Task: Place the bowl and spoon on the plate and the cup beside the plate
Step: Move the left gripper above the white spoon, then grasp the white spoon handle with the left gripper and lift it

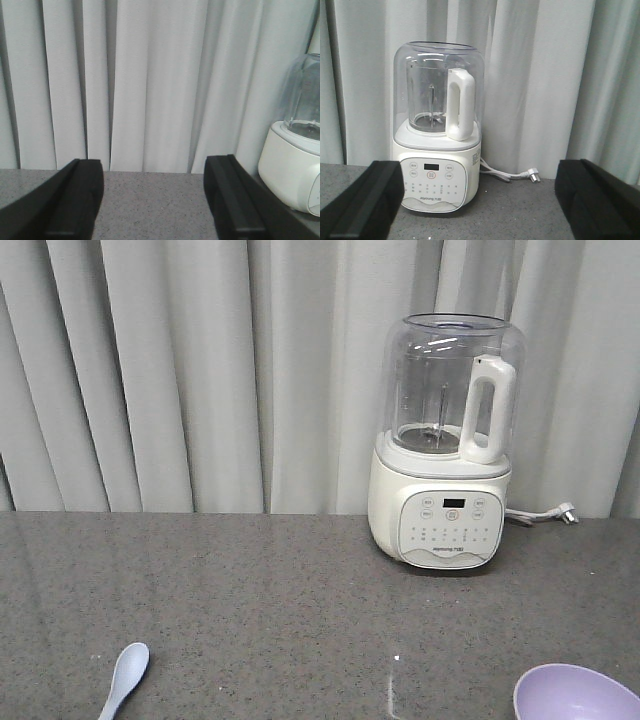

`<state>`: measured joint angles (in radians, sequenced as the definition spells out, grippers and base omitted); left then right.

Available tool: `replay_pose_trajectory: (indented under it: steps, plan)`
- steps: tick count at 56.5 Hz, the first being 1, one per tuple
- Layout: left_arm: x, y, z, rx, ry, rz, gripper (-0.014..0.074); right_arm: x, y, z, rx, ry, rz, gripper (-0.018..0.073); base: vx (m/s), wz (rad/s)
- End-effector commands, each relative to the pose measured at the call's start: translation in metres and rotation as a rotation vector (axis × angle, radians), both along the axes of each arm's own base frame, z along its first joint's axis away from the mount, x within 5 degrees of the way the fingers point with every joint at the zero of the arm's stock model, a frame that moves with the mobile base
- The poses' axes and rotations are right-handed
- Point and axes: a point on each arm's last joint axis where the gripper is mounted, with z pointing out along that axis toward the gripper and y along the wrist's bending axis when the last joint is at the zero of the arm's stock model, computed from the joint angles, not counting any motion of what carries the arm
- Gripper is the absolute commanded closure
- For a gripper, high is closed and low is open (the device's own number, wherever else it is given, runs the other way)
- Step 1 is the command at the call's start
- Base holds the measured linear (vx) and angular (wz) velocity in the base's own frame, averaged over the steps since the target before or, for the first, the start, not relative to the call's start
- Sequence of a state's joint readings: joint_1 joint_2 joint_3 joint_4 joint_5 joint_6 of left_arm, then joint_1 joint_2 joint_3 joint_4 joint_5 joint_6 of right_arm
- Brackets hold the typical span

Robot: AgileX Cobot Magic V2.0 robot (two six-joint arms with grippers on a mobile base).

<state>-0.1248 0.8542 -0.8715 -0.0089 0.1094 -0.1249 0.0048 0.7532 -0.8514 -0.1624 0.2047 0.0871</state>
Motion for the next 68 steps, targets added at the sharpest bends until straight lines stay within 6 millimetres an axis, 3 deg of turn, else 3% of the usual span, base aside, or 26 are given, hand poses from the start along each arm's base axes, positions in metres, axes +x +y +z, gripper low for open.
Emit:
replay_pose_trajectory:
  steps: [1, 15, 21, 28, 38, 53, 68]
  plan:
    - [-0.003, 0.001, 0.019, -0.022, -0.079, 0.000, 0.0041, -0.003, 0.001, 0.019, -0.009, -0.117, 0.010, -0.0075, 0.00, 0.00]
    - [0.029, -0.008, 0.036, 0.098, 0.207, -0.023, 0.0042, -0.003, 0.001, 0.019, -0.009, -0.117, 0.010, -0.0006, 0.00, 0.00]
    - [0.054, -0.022, 0.013, 0.140, 0.404, -0.073, 0.0042, -0.003, 0.001, 0.019, -0.009, -0.117, 0.010, -0.0006, 0.00, 0.00]
    - [0.084, -0.041, -0.031, 0.184, 0.634, -0.124, 0.0042, -0.003, 0.001, 0.019, -0.009, -0.117, 0.010, -0.0006, 0.00, 0.00]
    - [0.110, -0.051, -0.072, 0.163, 0.823, -0.118, 0.0042, -0.003, 0.000, 0.017, -0.008, -0.093, 0.006, -0.0006, 0.00, 0.00]
    - [0.135, -0.058, -0.127, 0.182, 1.056, -0.116, 0.0042, -0.003, 0.000, 0.015, -0.008, -0.077, 0.004, -0.0006, 0.00, 0.00]
    - [0.142, -0.073, -0.152, 0.212, 1.124, -0.143, 0.0042, -0.003, 0.000, 0.015, -0.008, -0.076, 0.004, -0.0006, 0.00, 0.00]
